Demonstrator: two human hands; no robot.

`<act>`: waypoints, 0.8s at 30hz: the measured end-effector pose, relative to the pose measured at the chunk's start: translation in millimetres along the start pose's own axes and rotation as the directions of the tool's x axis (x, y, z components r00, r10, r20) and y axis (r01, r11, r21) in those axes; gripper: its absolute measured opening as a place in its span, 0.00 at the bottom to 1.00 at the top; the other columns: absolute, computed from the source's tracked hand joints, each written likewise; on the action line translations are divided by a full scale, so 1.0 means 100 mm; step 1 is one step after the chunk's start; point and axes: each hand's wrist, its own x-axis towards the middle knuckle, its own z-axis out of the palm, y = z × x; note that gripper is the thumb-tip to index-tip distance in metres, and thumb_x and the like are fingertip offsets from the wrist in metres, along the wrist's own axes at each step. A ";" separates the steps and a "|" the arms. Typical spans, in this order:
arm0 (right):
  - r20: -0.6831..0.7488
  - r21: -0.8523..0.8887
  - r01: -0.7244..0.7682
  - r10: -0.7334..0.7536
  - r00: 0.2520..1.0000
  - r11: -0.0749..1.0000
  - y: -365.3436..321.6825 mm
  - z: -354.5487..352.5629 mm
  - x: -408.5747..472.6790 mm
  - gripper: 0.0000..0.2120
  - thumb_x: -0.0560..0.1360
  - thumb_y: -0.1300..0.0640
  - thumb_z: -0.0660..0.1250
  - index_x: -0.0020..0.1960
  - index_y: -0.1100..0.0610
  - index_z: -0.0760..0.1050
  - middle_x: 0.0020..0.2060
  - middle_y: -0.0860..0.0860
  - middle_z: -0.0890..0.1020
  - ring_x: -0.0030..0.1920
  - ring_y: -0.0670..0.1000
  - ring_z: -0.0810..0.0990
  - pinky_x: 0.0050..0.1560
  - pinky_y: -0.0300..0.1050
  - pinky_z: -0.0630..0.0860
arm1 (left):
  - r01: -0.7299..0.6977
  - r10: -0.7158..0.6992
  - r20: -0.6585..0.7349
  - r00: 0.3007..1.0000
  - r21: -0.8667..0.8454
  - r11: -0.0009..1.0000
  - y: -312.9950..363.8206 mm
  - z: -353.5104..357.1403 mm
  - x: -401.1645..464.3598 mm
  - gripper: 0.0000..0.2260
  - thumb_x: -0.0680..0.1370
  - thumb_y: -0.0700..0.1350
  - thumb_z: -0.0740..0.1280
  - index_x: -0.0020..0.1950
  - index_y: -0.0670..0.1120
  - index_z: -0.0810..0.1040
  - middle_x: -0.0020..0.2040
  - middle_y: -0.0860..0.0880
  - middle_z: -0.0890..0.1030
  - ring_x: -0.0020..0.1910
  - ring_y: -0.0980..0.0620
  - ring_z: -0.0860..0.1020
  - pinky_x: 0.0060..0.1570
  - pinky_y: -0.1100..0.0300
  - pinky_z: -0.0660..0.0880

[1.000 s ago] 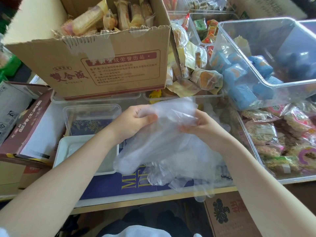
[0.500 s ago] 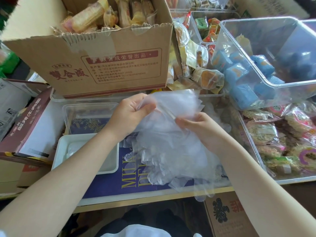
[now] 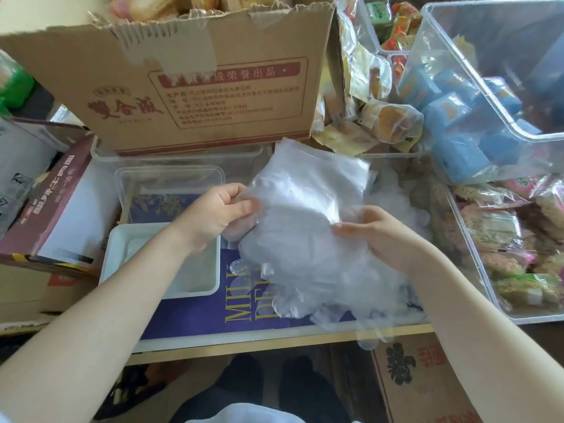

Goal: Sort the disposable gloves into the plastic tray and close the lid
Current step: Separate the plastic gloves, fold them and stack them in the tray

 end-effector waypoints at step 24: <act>-0.197 0.267 0.125 -0.073 0.978 0.956 0.21 0.35 0.06 0.11 0.77 0.70 0.60 0.46 0.56 0.74 0.29 0.45 0.79 0.28 0.43 0.77 0.30 0.36 0.75 | -0.041 0.019 -0.287 0.958 -0.073 0.997 -0.41 0.28 -0.08 0.11 0.76 0.33 0.65 0.55 0.46 0.76 0.46 0.47 0.83 0.43 0.56 0.81 0.49 0.65 0.76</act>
